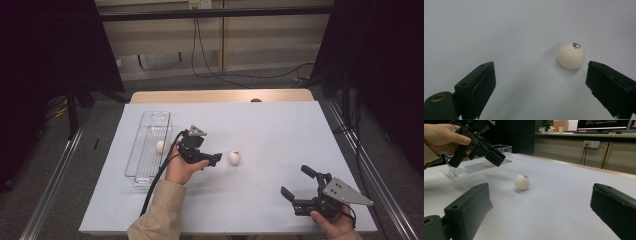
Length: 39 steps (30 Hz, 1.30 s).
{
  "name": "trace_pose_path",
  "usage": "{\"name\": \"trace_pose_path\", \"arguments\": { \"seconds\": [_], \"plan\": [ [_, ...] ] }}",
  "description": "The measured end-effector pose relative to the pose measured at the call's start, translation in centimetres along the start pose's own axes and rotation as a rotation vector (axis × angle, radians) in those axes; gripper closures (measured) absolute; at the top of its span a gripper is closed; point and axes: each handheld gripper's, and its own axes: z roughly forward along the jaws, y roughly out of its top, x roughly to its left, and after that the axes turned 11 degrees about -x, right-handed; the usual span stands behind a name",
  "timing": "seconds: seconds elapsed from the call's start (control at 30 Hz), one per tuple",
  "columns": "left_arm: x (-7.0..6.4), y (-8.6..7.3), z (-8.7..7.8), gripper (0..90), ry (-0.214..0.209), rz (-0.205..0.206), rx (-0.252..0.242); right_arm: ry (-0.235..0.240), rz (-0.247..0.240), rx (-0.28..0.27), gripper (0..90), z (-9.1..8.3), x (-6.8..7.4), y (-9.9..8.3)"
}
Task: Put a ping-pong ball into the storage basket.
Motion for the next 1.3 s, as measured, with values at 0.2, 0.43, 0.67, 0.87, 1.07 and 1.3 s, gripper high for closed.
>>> {"name": "trace_pose_path", "arguments": {
  "seconds": [0.2, 0.43, 0.67, 0.87, 1.07, 1.3],
  "plan": [
    [-0.3, -0.1, 0.3, 9.3, -0.002, 0.002, 0.001, 0.000, 0.001, 0.000, 2.3, 0.0, 0.0, 0.0],
    [-0.5, -0.3, 0.8, 9.3, -0.013, 0.008, 0.015, 0.000, 0.000, 0.000, 2.3, 0.0, 0.0, 0.0],
    [-0.8, -0.4, 1.1, 9.2, -0.018, 0.020, 0.022, 0.001, 0.000, -0.001, 2.3, 0.0, 0.0, 0.0],
    [-1.0, -0.5, 1.5, 9.2, -0.020, 0.022, 0.018, 0.000, 0.002, 0.000, 2.3, 0.0, 0.0, 0.0],
    [-1.3, -0.6, 1.8, 9.1, -0.018, 0.031, 0.018, 0.000, 0.000, -0.001, 2.4, 0.0, 0.0, 0.0],
    [-1.5, -0.6, 2.1, 9.1, -0.020, 0.037, 0.019, -0.001, 0.001, -0.002, 2.4, 0.0, 0.0, 0.0]
  ]
}}
